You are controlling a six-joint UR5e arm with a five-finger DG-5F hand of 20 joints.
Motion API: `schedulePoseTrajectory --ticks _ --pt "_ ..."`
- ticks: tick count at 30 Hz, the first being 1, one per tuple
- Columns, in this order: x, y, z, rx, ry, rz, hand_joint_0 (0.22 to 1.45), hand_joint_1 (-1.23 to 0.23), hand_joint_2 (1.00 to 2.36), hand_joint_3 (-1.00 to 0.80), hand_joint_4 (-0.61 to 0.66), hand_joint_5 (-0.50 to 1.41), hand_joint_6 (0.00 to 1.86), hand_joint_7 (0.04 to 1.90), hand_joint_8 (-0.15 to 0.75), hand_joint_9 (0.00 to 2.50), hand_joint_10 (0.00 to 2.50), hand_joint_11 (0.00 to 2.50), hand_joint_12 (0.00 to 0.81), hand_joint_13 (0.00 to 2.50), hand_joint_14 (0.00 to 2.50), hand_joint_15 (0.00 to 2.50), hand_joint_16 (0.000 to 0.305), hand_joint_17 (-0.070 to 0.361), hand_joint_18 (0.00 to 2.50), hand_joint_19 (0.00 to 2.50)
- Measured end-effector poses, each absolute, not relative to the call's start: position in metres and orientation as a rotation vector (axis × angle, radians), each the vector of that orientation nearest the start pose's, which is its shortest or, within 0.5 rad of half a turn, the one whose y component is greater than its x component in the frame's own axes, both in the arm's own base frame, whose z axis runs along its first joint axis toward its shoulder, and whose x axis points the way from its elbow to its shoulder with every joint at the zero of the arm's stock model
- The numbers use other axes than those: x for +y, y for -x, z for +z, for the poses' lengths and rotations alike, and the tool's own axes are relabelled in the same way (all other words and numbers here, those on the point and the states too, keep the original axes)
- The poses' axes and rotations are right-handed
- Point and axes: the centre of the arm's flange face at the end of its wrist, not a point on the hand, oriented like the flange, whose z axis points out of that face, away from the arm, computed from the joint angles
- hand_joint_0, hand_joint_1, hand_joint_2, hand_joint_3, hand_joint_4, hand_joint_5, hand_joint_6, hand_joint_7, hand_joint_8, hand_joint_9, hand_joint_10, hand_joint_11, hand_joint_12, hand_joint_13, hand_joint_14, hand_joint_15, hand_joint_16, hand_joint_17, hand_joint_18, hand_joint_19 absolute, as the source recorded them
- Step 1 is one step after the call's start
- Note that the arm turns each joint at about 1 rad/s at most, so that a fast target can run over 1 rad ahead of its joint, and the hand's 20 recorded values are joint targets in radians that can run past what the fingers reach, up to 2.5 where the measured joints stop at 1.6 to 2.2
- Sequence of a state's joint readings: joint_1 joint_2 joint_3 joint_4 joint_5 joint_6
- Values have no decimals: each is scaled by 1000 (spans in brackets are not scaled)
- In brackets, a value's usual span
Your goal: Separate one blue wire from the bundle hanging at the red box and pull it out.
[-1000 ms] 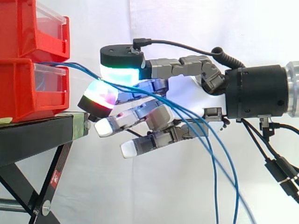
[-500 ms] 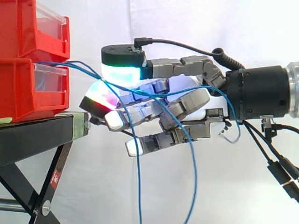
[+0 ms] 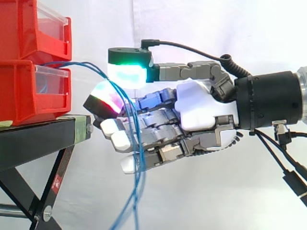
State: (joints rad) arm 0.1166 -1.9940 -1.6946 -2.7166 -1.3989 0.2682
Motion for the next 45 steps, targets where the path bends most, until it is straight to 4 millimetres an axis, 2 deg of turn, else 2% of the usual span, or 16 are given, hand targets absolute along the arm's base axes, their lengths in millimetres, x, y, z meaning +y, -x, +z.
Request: schedulePoseTrajectory --ticks 3,6,9,21,30,33,45 --pt "-80 -608 235 1110 -1510 1281 581 -682 1018 -91 182 -170 889 1260 372 762 12 519 547 828 5 151 63 142 564 412" --pt "-80 -608 235 1111 -1510 1279 583 -678 1019 -97 188 -172 890 1256 376 770 12 521 512 1270 16 436 63 143 593 418" --pt "-80 -608 235 1111 -1510 1279 584 -675 1018 -99 189 -174 890 1256 378 772 13 531 505 1401 19 640 63 143 605 444" --pt "-82 -608 235 1110 -1514 1276 585 -674 1019 -101 189 -175 890 1252 374 780 13 547 479 1440 23 810 64 144 625 493" --pt "-82 -608 235 1108 -1512 1277 586 -673 1019 -106 189 -177 890 1253 371 813 14 620 379 1562 17 1335 65 146 658 573" --pt "-82 -608 235 1109 -1512 1276 586 -673 1020 -104 187 -177 891 1245 371 820 17 645 349 1585 10 1436 65 146 670 597" --pt "-86 -607 235 1087 -1519 1253 587 -678 1021 -104 182 -178 890 1249 364 836 15 655 316 1611 58 1540 63 142 702 655"
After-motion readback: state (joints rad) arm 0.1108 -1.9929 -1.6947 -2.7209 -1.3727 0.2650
